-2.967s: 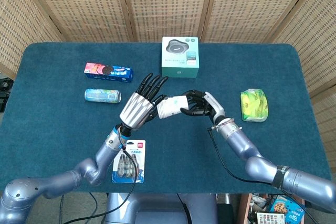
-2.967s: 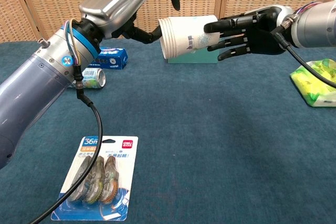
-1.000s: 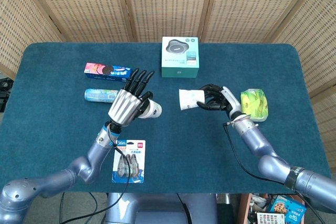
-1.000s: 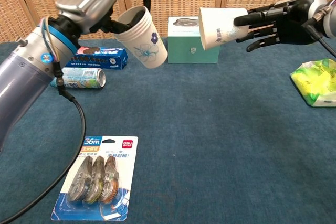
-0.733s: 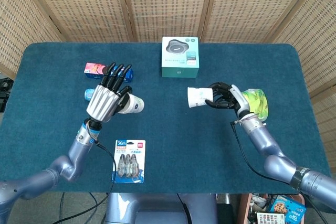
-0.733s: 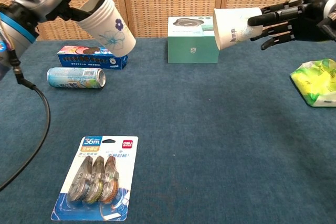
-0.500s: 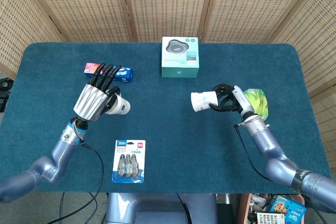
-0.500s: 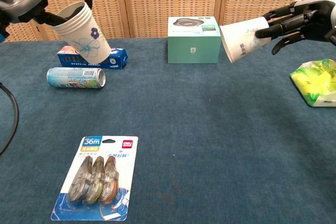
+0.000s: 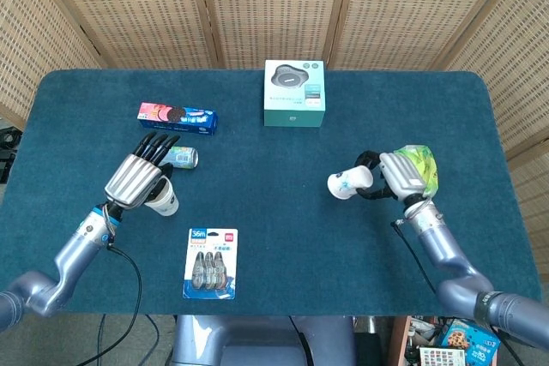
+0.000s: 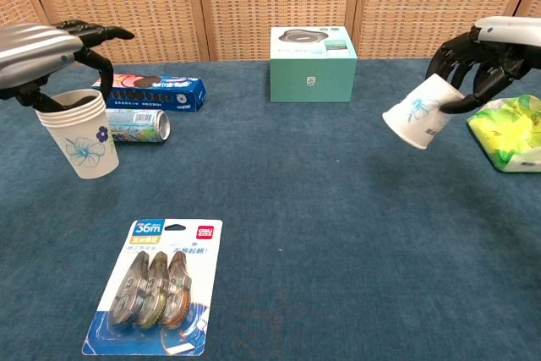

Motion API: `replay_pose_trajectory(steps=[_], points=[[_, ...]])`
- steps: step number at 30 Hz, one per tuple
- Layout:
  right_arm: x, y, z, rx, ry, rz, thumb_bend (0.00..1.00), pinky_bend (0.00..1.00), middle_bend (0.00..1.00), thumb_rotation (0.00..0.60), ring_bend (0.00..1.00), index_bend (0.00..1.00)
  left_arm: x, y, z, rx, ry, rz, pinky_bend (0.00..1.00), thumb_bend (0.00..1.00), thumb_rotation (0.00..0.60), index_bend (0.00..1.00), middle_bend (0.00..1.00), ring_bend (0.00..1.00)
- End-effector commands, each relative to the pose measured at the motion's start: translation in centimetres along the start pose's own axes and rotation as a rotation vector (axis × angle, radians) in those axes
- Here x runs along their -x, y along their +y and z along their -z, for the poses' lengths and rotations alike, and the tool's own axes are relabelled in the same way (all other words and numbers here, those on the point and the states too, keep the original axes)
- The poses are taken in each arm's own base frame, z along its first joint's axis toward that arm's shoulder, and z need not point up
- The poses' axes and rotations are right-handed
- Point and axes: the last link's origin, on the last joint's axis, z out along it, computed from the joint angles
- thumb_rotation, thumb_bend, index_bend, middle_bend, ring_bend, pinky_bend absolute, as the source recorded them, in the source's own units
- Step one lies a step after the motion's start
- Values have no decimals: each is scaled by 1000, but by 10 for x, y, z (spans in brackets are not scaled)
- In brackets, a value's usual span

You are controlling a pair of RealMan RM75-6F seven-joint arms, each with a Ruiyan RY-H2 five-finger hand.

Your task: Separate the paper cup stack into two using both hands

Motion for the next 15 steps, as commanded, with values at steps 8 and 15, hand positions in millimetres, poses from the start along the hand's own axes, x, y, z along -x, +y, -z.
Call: replay_pose_trajectory(steps=[8, 15], points=[[14, 14, 14, -91, 36, 315, 454, 548, 501, 600, 428, 472, 21, 7, 6, 2, -38, -15, 0, 516, 600, 590, 0, 0], [12, 18, 21, -100, 50, 426, 44, 293, 86, 600, 189, 83, 22, 15, 10, 14, -39, 9, 0, 484, 600, 4, 0, 0]])
